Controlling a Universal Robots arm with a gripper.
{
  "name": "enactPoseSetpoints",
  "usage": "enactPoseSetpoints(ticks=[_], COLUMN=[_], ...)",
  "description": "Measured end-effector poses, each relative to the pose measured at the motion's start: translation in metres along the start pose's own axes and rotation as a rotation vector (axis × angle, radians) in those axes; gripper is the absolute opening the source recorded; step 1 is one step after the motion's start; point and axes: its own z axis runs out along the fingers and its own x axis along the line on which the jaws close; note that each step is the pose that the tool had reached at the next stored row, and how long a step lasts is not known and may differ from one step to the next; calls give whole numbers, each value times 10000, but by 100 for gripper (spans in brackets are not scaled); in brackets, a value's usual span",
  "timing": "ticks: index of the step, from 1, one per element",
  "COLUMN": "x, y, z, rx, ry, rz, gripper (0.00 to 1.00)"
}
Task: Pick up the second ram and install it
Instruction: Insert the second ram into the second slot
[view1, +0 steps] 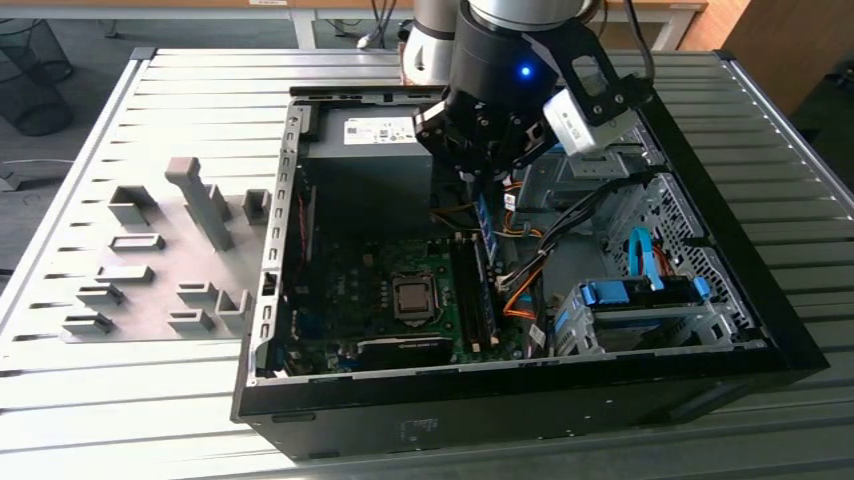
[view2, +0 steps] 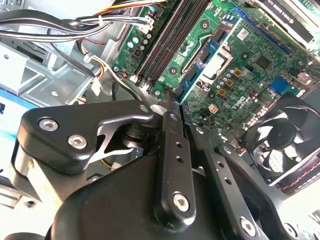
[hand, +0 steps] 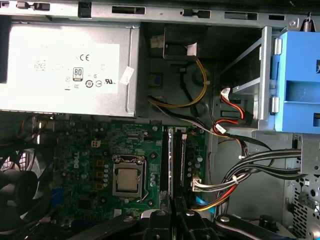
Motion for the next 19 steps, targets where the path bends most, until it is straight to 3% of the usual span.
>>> enactPoseSetpoints(ticks=[15, 19], x=[0, -1], y=[-60, -61], z=[260, 281], rx=[-2, 1], ry=[-3, -2], rz=[400, 423], gripper=[14, 14])
